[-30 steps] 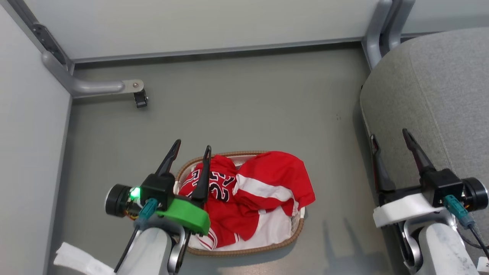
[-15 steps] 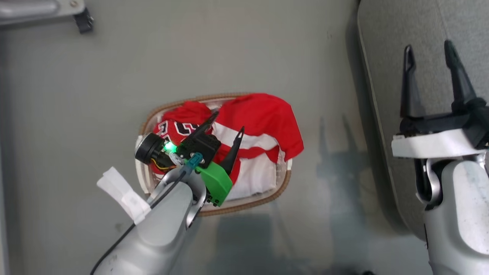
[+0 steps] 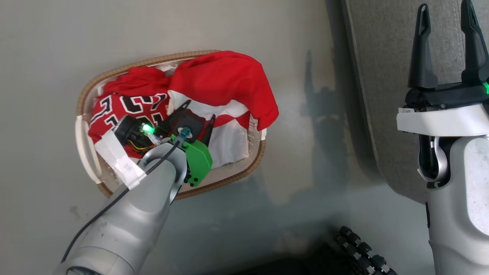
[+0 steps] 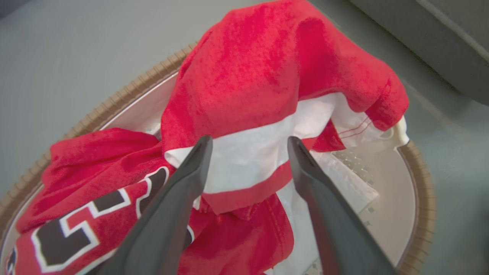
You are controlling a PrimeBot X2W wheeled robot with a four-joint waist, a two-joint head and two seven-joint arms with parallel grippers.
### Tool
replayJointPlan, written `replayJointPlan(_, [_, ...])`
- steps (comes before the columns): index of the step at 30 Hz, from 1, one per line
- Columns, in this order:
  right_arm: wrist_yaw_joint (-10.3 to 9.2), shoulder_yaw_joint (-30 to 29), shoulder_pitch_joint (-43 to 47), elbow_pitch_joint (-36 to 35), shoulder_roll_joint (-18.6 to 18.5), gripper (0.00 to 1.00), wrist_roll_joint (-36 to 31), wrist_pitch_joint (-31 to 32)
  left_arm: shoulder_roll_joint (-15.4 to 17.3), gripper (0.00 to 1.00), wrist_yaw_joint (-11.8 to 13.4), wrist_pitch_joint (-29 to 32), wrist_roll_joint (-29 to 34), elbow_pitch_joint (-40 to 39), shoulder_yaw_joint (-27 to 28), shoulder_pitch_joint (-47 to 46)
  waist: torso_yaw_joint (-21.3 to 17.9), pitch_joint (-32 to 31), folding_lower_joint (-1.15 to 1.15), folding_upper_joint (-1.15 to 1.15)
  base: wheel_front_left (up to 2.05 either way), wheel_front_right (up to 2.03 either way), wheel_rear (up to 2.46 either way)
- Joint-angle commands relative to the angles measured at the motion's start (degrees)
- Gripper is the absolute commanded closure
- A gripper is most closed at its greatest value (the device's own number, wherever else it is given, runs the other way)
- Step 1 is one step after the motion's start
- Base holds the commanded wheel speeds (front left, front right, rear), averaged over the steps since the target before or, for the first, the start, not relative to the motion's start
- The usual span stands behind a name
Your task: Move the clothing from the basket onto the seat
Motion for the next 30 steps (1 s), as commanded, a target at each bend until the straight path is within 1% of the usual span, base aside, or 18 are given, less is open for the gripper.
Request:
replayJointPlan(1, [-0.05, 0.3, -0.9, -0.2, -0.1, 0.00, 0.6, -0.1, 0.5, 0.00, 1.2, 0.7, -0.6, 1.3, -0.1, -1.7, -3.2, 3.6, -0.01, 0.00, 0.00, 0.00, 0.00])
replayJointPlan(4, [-0.06, 0.5, -1.1, 0.0, -0.1, 0.00, 1.3, -0.1, 0.4, 0.00, 3.8, 1.6, -1.2, 4.0, 0.1, -3.4, -3.8, 4.3, -0.01, 0.00, 0.00, 0.00, 0.00])
replayJointPlan(6, [-0.06, 0.7, -1.1, 0.0, -0.1, 0.00, 1.7, -0.1, 0.4, 0.00, 4.9, 2.2, -1.4, 5.4, 0.1, -4.0, -4.0, 4.6, -0.01, 0.00, 0.00, 0.00, 0.00])
replayJointPlan(9, [-0.06, 0.9, -1.0, 0.2, -0.1, 0.00, 2.0, -0.1, 0.4, 0.00, 5.7, 3.4, -2.0, 7.1, 0.0, -4.7, -4.2, 5.0, -0.01, 0.00, 0.00, 0.00, 0.00])
replayJointPlan(12, [-0.06, 1.1, -1.3, 0.2, -0.1, 0.00, 2.3, -0.1, 0.4, 0.00, 5.9, 3.9, -2.8, 8.1, 0.0, -5.2, -4.3, 5.3, -0.01, 0.00, 0.00, 0.00, 0.00])
replayJointPlan(13, [-0.05, 1.0, -1.4, 0.3, -0.1, 0.00, 2.4, -0.1, 0.4, 0.11, 5.7, 3.8, -3.2, 8.2, 0.1, -5.3, -4.3, 5.3, -0.01, 0.00, 0.00, 0.00, 0.00])
replayJointPlan(14, [-0.05, 0.9, -1.5, 0.4, -0.1, 0.00, 2.3, -0.1, 0.4, 0.52, 5.7, 3.3, -3.7, 8.1, 0.2, -5.4, -4.2, 5.4, -0.01, 0.00, 0.00, 0.00, 0.00])
replayJointPlan(15, [-0.06, 0.8, -1.7, 0.4, -0.1, 0.00, 2.3, -0.1, 0.4, 0.56, 5.6, 2.9, -3.9, 7.9, 0.2, -5.5, -4.2, 5.4, -0.01, 0.00, 0.00, 0.00, 0.00])
replayJointPlan(16, [-0.06, 0.6, -1.8, 0.5, -0.1, 0.00, 2.2, -0.1, 0.4, 0.94, 5.2, 2.5, -4.4, 7.7, 0.2, -5.6, -4.0, 5.3, -0.01, 0.00, 0.00, 0.00, 0.00])
replayJointPlan(17, [-0.06, 0.4, -1.9, 0.6, -0.1, 0.00, 2.1, -0.1, 0.4, 1.00, 5.1, 2.2, -4.8, 7.4, 0.1, -5.5, -3.8, 5.2, -0.01, 0.00, 0.00, 0.00, 0.00])
replayJointPlan(23, [-0.06, -0.4, -1.0, 1.6, -0.1, 0.00, 1.2, -0.1, 0.4, 1.00, 3.5, 0.7, -6.5, 4.5, -1.3, -3.6, -1.7, 2.6, -0.01, 0.00, 0.00, 0.00, 0.00])
replayJointPlan(30, [-0.06, -2.3, 1.3, 3.5, -0.2, 0.00, -0.2, -0.1, 0.4, 1.00, 0.5, -0.3, -10.4, -1.6, -2.9, -0.8, 2.0, -4.4, -0.01, 0.00, 0.00, 0.00, 0.00])
